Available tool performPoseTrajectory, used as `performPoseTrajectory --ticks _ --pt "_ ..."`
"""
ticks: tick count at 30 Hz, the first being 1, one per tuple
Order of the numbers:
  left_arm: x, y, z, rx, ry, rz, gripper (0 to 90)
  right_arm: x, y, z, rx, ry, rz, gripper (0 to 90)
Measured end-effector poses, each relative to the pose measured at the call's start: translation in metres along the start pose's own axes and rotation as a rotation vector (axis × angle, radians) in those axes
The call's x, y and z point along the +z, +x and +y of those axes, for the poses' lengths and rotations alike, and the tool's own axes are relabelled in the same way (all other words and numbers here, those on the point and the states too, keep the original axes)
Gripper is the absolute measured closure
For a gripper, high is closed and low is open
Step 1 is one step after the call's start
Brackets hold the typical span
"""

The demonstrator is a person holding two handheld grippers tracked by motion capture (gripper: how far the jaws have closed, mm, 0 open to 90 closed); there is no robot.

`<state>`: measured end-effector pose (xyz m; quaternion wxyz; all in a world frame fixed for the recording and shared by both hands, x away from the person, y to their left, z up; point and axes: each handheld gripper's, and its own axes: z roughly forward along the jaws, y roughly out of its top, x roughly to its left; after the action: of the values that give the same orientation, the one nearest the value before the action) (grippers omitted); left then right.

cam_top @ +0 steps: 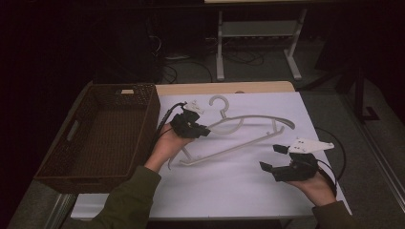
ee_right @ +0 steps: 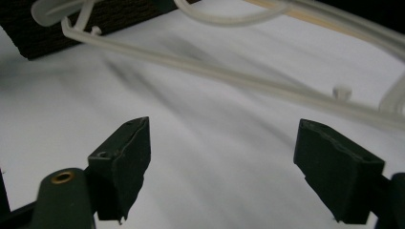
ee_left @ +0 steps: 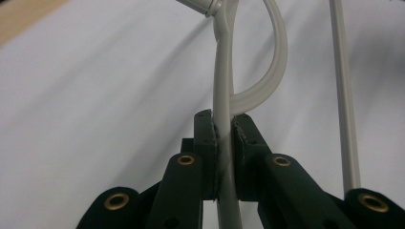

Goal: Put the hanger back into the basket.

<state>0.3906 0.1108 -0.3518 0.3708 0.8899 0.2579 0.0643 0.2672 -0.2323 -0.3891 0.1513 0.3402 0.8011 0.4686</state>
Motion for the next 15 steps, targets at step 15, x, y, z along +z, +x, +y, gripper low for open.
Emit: performPoseTrajectory --ticks 15 --pt "-0.079 0.012 0.015 -0.040 -0.006 0.076 82.8 -0.005 -0.001 -0.006 0.031 -0.035 -0.043 0.0"
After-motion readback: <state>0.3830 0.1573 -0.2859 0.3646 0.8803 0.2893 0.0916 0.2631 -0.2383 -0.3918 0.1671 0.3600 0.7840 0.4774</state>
